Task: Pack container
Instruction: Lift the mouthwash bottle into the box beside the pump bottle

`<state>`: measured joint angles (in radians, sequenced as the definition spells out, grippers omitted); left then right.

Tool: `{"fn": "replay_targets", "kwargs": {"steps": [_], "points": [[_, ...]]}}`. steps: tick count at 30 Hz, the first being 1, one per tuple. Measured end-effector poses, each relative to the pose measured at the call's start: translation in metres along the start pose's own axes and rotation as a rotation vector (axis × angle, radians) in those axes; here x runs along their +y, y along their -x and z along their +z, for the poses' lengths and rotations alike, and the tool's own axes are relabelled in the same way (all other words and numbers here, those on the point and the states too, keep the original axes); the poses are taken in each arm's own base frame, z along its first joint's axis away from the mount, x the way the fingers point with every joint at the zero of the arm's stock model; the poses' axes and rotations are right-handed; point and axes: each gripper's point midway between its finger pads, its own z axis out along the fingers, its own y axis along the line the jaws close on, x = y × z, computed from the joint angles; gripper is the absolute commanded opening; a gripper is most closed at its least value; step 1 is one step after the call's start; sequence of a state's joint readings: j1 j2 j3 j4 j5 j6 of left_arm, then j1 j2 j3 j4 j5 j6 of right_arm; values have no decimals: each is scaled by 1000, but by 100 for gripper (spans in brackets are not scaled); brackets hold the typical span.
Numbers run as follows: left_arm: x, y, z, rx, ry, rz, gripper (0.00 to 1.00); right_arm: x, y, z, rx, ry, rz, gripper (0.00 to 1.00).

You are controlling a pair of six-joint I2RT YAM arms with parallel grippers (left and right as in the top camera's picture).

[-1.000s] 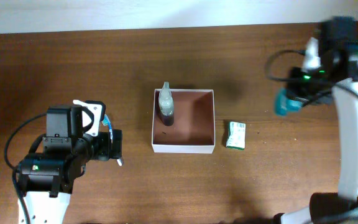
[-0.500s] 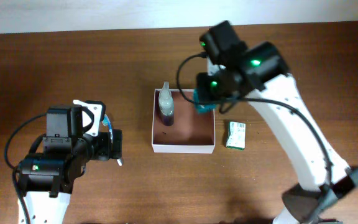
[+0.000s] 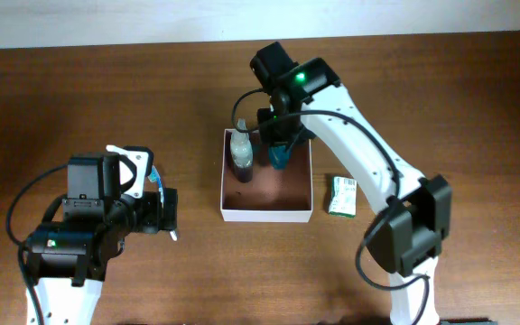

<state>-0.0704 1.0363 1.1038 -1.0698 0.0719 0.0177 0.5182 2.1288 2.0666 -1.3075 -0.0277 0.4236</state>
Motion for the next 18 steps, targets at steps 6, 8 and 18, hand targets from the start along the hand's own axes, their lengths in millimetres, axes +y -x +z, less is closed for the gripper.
{"fn": "replay_targets", "kwargs": {"steps": [6,8,18], "points": [[0,0,0,0,0,0,99,2,5,15,4,-2,25,4],[0,0,0,0,0,0,99,2,5,15,4,-1,29,5],[0,0,0,0,0,0,99,14,0,16,6,4,13,34]]}}
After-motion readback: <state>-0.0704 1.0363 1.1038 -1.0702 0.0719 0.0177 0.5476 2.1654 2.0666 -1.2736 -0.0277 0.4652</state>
